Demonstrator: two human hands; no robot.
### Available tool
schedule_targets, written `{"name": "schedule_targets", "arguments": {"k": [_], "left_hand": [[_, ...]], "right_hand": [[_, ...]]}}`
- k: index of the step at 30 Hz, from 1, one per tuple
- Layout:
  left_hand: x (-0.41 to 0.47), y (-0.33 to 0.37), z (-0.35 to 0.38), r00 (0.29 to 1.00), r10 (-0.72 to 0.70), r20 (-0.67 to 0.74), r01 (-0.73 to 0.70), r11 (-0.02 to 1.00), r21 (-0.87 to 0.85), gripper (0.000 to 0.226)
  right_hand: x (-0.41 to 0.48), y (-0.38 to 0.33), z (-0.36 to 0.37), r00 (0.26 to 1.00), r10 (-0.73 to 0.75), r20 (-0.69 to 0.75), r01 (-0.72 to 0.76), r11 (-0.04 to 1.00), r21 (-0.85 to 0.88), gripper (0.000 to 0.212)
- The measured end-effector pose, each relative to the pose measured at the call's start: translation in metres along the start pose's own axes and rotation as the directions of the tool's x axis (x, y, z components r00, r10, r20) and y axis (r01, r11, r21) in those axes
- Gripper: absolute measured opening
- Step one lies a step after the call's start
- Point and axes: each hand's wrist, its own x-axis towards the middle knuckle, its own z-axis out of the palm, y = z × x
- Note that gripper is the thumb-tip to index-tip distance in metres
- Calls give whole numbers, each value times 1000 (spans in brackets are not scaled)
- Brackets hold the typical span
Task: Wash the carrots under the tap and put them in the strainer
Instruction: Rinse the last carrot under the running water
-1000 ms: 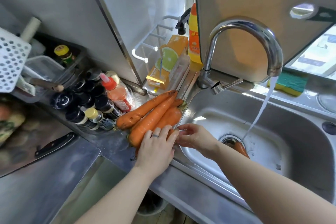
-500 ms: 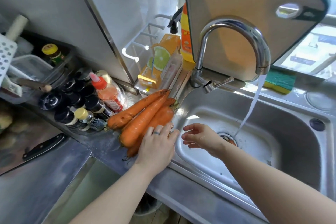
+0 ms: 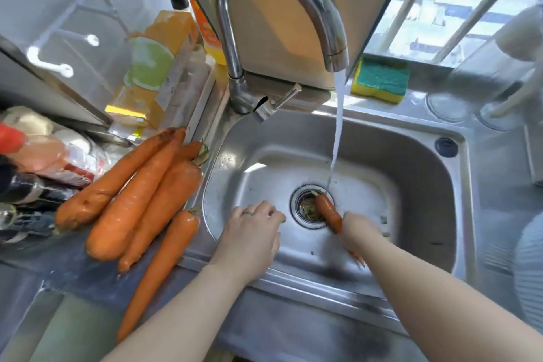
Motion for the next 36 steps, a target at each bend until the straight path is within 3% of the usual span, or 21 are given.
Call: {"name": "schedule_targets", "arguments": {"k": [2, 6, 9, 12, 14, 16, 18, 20, 22, 24, 27, 29, 32, 34, 36], "left_hand": [[4, -1, 1, 997, -23, 80, 24, 1000, -14, 35], [12, -3, 2, 991, -79, 104, 90, 990, -108, 36], [22, 1, 7, 969, -165, 185, 215, 931, -295, 32], [43, 14, 14, 921, -270, 281, 386, 735, -557, 28], [58, 26, 16, 847, -344, 405, 530, 481, -698, 32], [74, 40, 15, 732, -327, 597, 642, 39, -766, 37], [90, 53, 8, 672, -199, 714, 597, -425, -680, 39], [107, 66, 0, 678, -167, 715, 475, -643, -601, 35], [119, 80, -10, 686, -231, 690, 374, -701, -607, 32], [127, 94, -21, 675, -300, 674, 336, -689, -643, 33], [138, 107, -35, 693, -319, 647, 299, -689, -660, 31], [142, 106, -42, 731, -292, 616, 295, -679, -672, 27], [139, 95, -50, 798, -229, 557, 288, -667, -687, 20], [136, 85, -50, 830, -187, 525, 269, -690, -672, 21], [133, 80, -50, 855, -126, 503, 258, -738, -623, 25]], "right_hand": [[9, -1, 5, 999, 2, -34, -2, 1000, 11, 26], [16, -2, 7, 995, -16, -94, 17, 1000, 13, 23], [10, -5, 2, 999, -21, -41, 31, 964, 264, 26], [-11, -7, -14, 998, -52, -35, 63, 854, 516, 26], [-35, -6, -29, 994, -110, -24, 101, 777, 622, 24], [-60, -4, -43, 985, -169, -22, 134, 683, 718, 21], [-81, -1, -55, 974, -225, -13, 161, 652, 741, 21], [-94, 5, -66, 967, -253, 14, 159, 650, 743, 26], [-100, 11, -76, 970, -241, 26, 148, 673, 724, 26], [-103, 12, -85, 981, -190, -27, 169, 793, 585, 18], [-103, 10, -89, 953, -77, -293, 137, 972, 191, 17], [-100, 9, -91, 917, -53, -394, 136, 973, 185, 22], [-93, 10, -99, 967, -143, -211, 229, 850, 475, 31], [-96, 8, -106, 963, -265, 54, 123, 608, 784, 32], [-101, 7, -111, 861, -441, 254, -119, 312, 943, 32]]}}
